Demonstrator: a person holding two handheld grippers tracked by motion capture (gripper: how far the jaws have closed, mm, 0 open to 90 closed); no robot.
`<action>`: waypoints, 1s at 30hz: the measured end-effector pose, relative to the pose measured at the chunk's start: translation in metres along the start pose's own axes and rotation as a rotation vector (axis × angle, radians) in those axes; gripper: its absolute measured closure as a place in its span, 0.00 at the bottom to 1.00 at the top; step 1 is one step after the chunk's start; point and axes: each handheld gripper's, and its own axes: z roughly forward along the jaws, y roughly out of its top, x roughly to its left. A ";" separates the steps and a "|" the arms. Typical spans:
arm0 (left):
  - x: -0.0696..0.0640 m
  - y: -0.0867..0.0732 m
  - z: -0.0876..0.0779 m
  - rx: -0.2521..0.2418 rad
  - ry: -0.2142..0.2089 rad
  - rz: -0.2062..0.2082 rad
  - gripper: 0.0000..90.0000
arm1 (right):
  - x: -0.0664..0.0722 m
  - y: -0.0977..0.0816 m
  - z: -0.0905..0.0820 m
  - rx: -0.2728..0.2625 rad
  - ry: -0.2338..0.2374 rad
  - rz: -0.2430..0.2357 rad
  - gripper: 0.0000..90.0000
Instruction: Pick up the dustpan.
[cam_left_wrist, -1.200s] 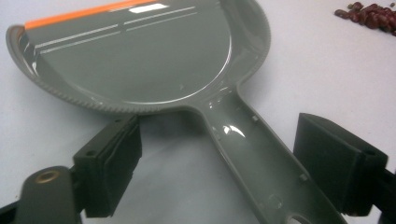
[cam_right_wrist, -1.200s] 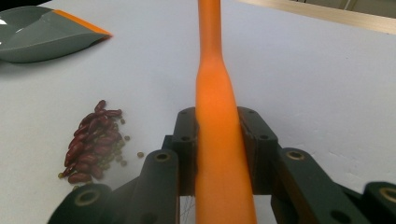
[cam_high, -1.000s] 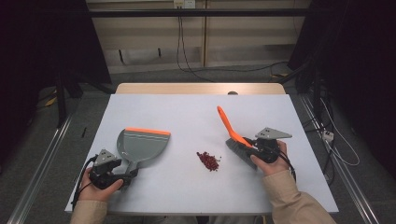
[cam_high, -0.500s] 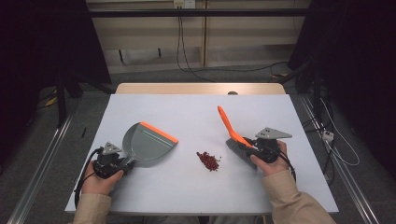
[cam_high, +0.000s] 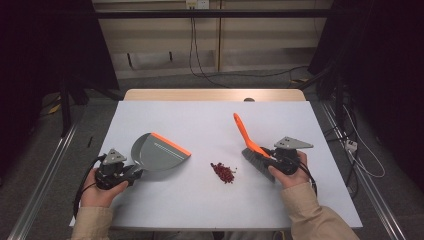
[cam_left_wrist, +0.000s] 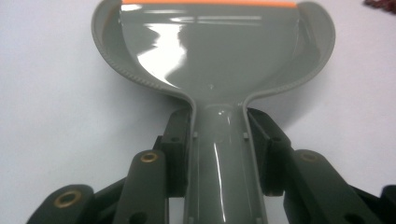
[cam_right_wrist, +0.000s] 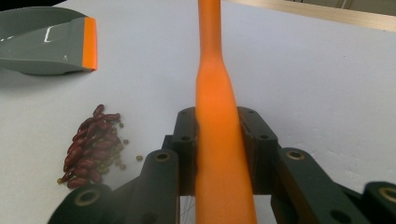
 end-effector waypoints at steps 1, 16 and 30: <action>0.000 0.000 -0.001 -0.010 -0.004 0.005 0.70 | 0.000 0.000 0.000 -0.001 0.000 0.003 0.79; 0.002 -0.012 0.018 0.048 -0.025 0.011 0.69 | 0.000 0.000 0.000 -0.003 0.003 -0.001 0.79; 0.000 0.002 0.040 0.118 0.009 0.037 0.58 | 0.001 0.000 0.000 -0.002 0.003 -0.005 0.79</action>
